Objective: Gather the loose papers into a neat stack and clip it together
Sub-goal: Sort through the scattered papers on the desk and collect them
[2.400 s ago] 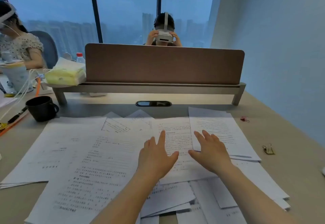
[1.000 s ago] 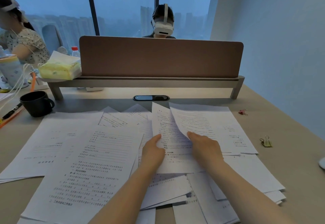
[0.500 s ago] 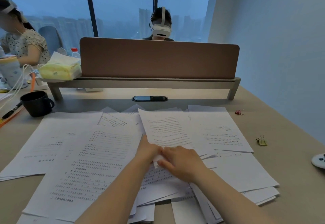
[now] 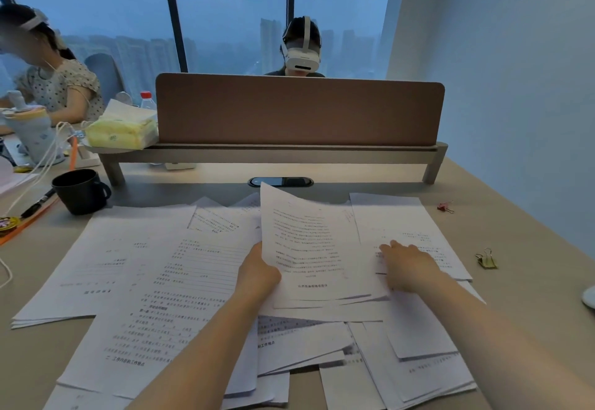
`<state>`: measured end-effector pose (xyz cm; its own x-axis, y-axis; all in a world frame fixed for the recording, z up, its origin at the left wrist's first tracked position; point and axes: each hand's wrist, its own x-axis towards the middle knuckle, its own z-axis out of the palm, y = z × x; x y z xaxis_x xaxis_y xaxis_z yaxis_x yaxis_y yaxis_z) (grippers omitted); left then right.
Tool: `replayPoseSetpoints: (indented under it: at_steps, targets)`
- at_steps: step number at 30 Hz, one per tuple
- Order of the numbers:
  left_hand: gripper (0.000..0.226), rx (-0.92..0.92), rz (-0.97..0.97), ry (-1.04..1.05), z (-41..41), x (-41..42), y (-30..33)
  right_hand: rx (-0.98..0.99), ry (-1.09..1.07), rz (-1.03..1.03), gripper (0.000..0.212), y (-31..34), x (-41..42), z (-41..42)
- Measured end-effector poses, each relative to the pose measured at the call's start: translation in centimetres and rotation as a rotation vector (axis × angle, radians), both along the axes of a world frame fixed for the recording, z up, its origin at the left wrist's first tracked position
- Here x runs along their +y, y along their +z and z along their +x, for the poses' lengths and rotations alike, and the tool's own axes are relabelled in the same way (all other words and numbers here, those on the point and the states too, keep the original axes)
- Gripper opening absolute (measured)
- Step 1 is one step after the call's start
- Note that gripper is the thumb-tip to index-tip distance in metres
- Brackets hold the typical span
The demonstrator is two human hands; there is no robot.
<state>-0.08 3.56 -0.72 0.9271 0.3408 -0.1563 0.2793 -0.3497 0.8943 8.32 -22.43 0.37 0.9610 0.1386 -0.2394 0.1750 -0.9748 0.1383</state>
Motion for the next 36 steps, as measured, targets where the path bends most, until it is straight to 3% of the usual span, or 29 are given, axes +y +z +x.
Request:
replayPoseSetpoints:
  at_steps: [5,9,13,16,21,27,31,33,36]
  targets:
    - [0.056,0.026,-0.028,0.03,-0.6,0.2,-0.4,-0.054,0.13,-0.138,0.042,-0.3,0.2,1.1]
    - [0.055,0.045,-0.064,0.049,-0.7,0.2,-0.3,-0.117,0.047,-0.17,0.034,-1.2,0.0,1.3]
    - [0.057,0.052,-0.103,0.048,-0.8,0.3,-0.4,-0.327,-0.042,0.043,0.037,-1.3,-0.2,0.8]
    - [0.059,0.06,-0.123,0.068,-0.8,0.3,-0.3,-0.427,0.008,0.217,0.041,-0.6,1.5,0.1]
    - [0.052,0.051,-0.199,0.086,-0.8,0.2,0.0,-0.386,0.216,0.29,0.047,-0.1,5.9,-2.9]
    - [0.03,0.09,-0.337,0.149,-0.8,0.0,0.3,-0.325,0.411,0.245,0.033,-1.0,9.6,-6.7]
    - [0.043,0.108,-0.425,0.149,-0.5,0.1,-0.3,-0.263,0.471,0.275,0.022,-1.1,10.7,-8.6]
    - [0.026,0.094,-0.366,0.097,-1.0,-0.1,-0.1,-0.222,0.489,0.299,0.018,-1.2,11.0,-9.1]
    - [0.032,0.074,-0.238,0.096,-1.4,-0.2,-0.2,-0.173,0.449,0.395,0.036,-0.9,10.6,-9.4]
